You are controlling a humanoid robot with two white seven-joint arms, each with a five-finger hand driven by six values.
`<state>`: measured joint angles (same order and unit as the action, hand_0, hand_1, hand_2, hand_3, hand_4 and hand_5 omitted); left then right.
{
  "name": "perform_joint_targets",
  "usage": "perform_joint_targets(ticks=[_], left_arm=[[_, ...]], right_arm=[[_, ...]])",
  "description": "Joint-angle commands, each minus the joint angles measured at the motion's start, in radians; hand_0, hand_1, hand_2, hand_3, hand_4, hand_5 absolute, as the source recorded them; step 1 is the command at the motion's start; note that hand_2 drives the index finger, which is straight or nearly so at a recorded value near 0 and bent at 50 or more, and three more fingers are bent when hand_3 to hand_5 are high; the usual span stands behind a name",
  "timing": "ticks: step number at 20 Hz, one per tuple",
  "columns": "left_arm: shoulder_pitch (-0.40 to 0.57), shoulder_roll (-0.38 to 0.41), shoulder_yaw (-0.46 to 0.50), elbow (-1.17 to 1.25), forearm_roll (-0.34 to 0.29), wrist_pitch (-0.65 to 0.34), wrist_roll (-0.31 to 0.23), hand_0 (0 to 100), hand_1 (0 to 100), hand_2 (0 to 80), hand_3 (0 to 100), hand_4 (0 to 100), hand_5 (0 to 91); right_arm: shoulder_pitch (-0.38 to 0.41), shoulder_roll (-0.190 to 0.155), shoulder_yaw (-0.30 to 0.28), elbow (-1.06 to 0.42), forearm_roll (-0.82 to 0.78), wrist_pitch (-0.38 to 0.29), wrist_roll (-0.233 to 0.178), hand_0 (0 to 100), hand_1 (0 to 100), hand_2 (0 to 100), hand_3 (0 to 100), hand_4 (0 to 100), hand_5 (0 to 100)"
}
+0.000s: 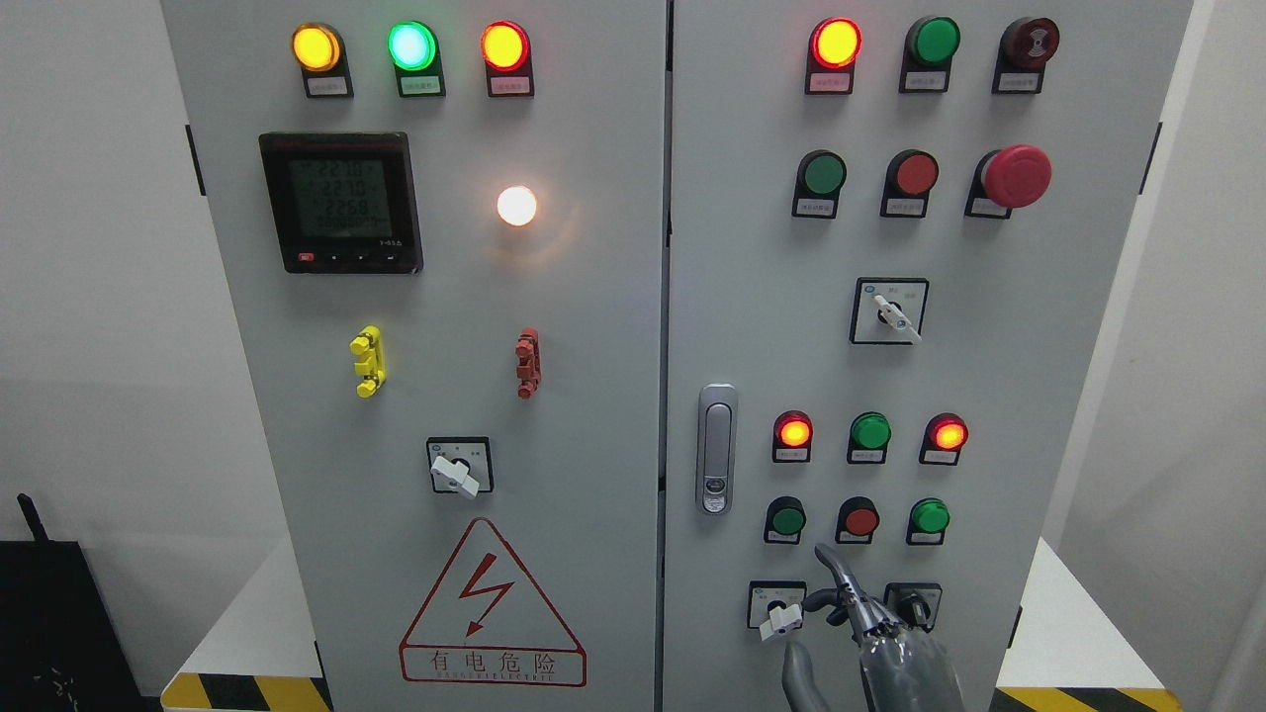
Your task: Press green start button
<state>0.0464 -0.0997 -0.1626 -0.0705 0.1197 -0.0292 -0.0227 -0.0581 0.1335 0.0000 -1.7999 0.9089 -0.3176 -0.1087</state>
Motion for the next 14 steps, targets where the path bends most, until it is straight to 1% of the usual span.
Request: perform_joint_targets(ticks=[1, 2, 3, 4, 6, 7, 8, 9, 10, 12, 13, 14], left_arm=[[0.0, 0.0, 0.0, 0.0, 0.0, 0.0, 0.0, 12, 56, 0.0, 0, 0, 0.0], [0.0, 0.0, 0.0, 0.0, 0.0, 0.0, 0.0, 12, 56, 0.0, 0, 0, 0.0], [0.0, 0.0, 0.0, 0.001, 0.0, 0.0, 0.0, 12, 56, 0.0, 0, 0, 0.0], [0.001, 0.0, 0.0, 0.0, 0.0, 0.0, 0.0, 12, 56, 0.0, 0, 0, 0.0], [0.0, 0.0, 0.0, 0.0, 0.0, 0.0, 0.0, 12, 56, 0.0, 0, 0, 0.0], [0.0, 0.0, 0.0, 0.0, 0.0, 0.0, 0.0, 12, 56, 0.0, 0, 0, 0.0], [0.0, 0.0, 0.0, 0.0, 0.0, 0.0, 0.0, 12, 56, 0.0, 0, 0, 0.0], [0.0, 0.0, 0.0, 0.0, 0.0, 0.0, 0.0, 12, 56, 0.0, 0, 0, 0.0], [0.0, 0.0, 0.0, 0.0, 0.0, 0.0, 0.0, 12, 56, 0.0, 0, 0, 0.0], [0.0, 0.0, 0.0, 0.0, 0.0, 0.0, 0.0, 12, 56, 0.0, 0, 0, 0.0], [0.0, 0.0, 0.0, 0.0, 0.0, 0.0, 0.0, 12, 56, 0.0, 0, 0, 0.0], [0.0, 0.0, 0.0, 0.0, 0.0, 0.0, 0.0, 12, 56, 0.0, 0, 0, 0.0]], right_arm=[[0.079, 0.0, 0.011, -0.124, -0.168, -0.002, 0.001, 76, 36, 0, 37, 49, 47], [0.095, -0.002, 0.018, -0.133, -0.203, -0.001, 0.001, 75, 35, 0, 36, 48, 46], [0.113, -0.002, 0.023, -0.144, -0.223, 0.0, 0.001, 73, 34, 0, 34, 46, 42], [0.13, -0.002, 0.026, -0.154, -0.241, -0.001, 0.001, 73, 34, 0, 34, 45, 42], [0.159, -0.003, 0.038, -0.167, -0.3, -0.003, 0.003, 71, 33, 0, 26, 35, 29], [0.176, -0.003, 0.054, -0.179, -0.35, -0.003, 0.004, 70, 33, 0, 26, 35, 28], [0.188, -0.005, 0.066, -0.187, -0.388, 0.002, 0.014, 67, 32, 0, 22, 28, 22], [0.208, -0.005, 0.08, -0.197, -0.43, 0.005, 0.033, 61, 31, 0, 18, 24, 18], [0.227, -0.005, 0.092, -0.205, -0.477, 0.008, 0.047, 59, 31, 0, 17, 21, 16], [0.244, -0.006, 0.097, -0.205, -0.524, 0.008, 0.052, 52, 31, 0, 9, 12, 8], [0.245, -0.006, 0.097, -0.205, -0.539, 0.008, 0.052, 51, 31, 0, 9, 11, 6], [0.25, -0.006, 0.098, -0.204, -0.559, 0.008, 0.053, 48, 30, 0, 6, 5, 0]])
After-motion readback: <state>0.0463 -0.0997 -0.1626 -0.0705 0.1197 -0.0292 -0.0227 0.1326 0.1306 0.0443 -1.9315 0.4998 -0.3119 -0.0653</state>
